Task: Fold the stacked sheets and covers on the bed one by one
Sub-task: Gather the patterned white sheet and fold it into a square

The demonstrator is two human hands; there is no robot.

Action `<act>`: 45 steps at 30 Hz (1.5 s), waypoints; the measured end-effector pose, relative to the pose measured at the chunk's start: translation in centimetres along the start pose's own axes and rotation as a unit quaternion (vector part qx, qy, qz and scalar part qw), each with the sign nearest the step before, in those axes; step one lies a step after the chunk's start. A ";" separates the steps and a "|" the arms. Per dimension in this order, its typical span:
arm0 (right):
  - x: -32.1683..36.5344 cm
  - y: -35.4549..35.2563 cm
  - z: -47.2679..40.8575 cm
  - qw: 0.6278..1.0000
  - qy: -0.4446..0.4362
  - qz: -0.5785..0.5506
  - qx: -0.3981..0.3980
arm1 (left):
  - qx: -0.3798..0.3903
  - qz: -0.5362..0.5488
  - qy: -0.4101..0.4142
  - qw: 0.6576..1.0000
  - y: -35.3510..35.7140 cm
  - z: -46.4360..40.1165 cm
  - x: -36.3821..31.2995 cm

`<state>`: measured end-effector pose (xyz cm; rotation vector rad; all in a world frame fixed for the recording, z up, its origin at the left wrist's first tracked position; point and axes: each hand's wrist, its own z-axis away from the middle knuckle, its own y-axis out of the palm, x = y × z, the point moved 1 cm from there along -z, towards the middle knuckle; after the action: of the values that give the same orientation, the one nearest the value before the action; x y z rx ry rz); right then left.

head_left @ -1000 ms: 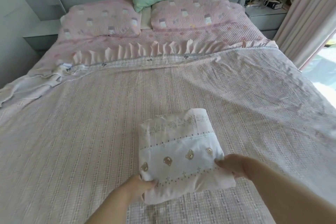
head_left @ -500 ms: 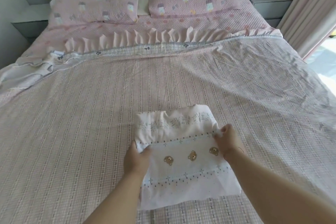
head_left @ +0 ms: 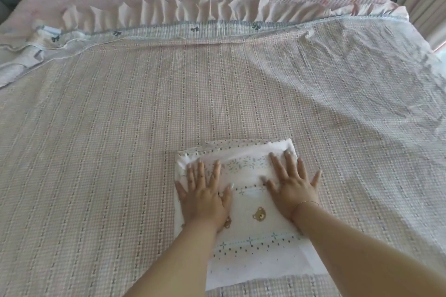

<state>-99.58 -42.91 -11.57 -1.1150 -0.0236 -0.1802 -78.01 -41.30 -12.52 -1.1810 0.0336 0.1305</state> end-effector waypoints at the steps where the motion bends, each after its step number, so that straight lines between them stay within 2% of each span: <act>1: -0.1 0.2 0.0 1.000 0.010 -0.011 0.000 | 0.000 -0.001 0.001 1.000 0.2 -0.1 0.0; 6: 0.2 1.4 -1.3 1.000 0.026 -0.003 -0.001 | 0.008 -0.001 0.001 1.000 1.3 -1.4 0.2; 15: 0.4 1.6 -2.7 0.998 0.039 0.019 0.045 | 0.065 -0.012 -0.003 0.998 0.9 -2.9 0.0; 21: 0.8 0.6 -1.4 0.997 0.048 -0.017 0.051 | 0.078 0.007 0.000 0.997 0.1 -2.2 0.4; 23: 0.8 0.6 0.1 0.996 0.067 -0.053 0.040 | 0.082 0.016 -0.022 0.996 0.0 -0.9 0.7; 25: 1.0 0.7 1.6 0.988 0.108 -0.105 0.034 | 0.053 0.064 -0.096 0.992 -0.1 1.2 0.8; 26: 1.0 0.8 2.5 0.978 0.141 -0.150 0.031 | 0.027 0.108 -0.153 0.982 -0.4 2.3 0.8; 28: 0.4 0.7 3.7 0.932 0.221 -0.286 0.038 | -0.006 0.216 -0.267 0.939 -0.9 3.9 0.4; 30: -0.5 0.6 4.9 0.887 0.252 -0.382 0.063 | 0.014 0.334 -0.335 0.881 -1.9 4.7 0.3; 33: -1.2 -0.2 7.4 0.861 0.253 -0.436 0.071 | 0.065 0.522 -0.325 0.786 -3.4 6.0 1.5; 35: -1.3 -0.7 9.4 0.851 0.255 -0.455 0.068 | 0.080 0.592 -0.318 0.736 -4.3 7.9 2.3; 40: 0.0 -3.2 13.6 0.862 0.210 -0.456 0.064 | 0.051 0.650 -0.309 0.692 -7.0 13.4 4.6; 45: 4.8 -7.9 16.1 0.889 0.108 -0.443 0.048 | -0.025 0.675 -0.316 0.666 -11.2 19.7 8.5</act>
<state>-94.92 -32.53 3.13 -0.9103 -0.3447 -1.1110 -69.09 -26.62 4.50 -0.8730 0.2955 1.8771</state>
